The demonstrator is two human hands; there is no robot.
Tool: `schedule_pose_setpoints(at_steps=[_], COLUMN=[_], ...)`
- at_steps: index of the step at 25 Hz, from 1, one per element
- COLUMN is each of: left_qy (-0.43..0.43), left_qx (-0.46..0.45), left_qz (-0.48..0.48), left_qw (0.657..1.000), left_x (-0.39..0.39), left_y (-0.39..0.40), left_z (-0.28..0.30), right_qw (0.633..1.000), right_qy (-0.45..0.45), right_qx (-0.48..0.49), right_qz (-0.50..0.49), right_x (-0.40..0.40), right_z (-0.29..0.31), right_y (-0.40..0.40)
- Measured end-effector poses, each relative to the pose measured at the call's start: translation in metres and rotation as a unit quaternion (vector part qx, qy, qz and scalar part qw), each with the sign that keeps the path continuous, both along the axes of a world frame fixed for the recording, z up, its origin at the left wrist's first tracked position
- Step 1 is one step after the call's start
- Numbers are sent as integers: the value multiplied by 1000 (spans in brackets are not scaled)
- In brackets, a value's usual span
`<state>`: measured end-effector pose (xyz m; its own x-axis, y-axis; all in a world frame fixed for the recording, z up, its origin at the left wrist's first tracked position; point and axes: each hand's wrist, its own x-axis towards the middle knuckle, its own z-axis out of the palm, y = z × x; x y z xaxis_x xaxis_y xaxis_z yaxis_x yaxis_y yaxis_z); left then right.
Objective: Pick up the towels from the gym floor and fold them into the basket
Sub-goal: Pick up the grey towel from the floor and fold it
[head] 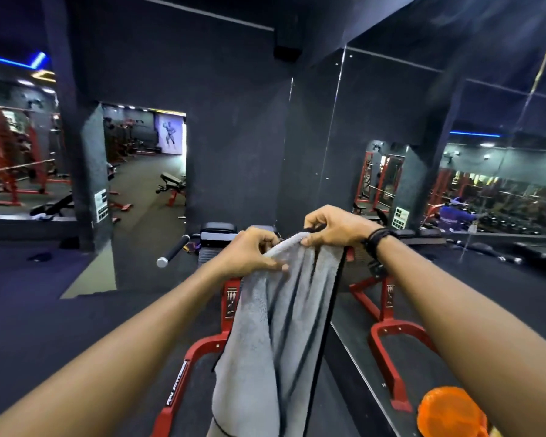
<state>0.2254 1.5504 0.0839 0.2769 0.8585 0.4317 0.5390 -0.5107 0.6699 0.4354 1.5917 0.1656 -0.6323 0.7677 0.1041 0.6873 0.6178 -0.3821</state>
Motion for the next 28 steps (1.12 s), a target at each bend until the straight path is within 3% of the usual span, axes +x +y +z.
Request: schedule_pose_setpoints(at_steps=[3, 6, 8, 11, 14, 17, 20, 24, 26, 28], left_qy=[77, 39, -29, 10, 35, -3, -7, 134, 68, -123], left_qx=[-126, -115, -58, 27, 31, 15, -58, -225, -242, -220], left_qz=[3, 58, 70, 34, 12, -11, -18, 75, 92, 93], left_qw=[989, 991, 995, 999, 999, 1000, 998, 962, 964, 963], left_x=[-40, -63, -51, -14, 4, 5, -8, -48, -54, -40], left_y=[7, 2, 5, 15, 26, 24, 20, 18, 16, 16], left_z=[-29, -36, -18, 14, 30, 35, 30, 2, -8, -5], right_qw=[986, 967, 982, 1000, 997, 996, 994, 982, 975, 965], right_qy=[24, 71, 65, 23, 6, 35, 81, 123, 126, 151], right_qx=[128, 170, 127, 16, 12, 28, 67, 123, 137, 121], right_qz=[-105, -176, -127, 8, 82, 75, 29, -79, -123, -174], right_x=[10, 27, 24, -1, -15, -8, 0, 18, 25, 24], right_z=[1, -3, -4, -10, -20, -23, -21, -17, -19, -24], right_y=[22, 38, 41, 33, 39, 49, 55, 66, 72, 76])
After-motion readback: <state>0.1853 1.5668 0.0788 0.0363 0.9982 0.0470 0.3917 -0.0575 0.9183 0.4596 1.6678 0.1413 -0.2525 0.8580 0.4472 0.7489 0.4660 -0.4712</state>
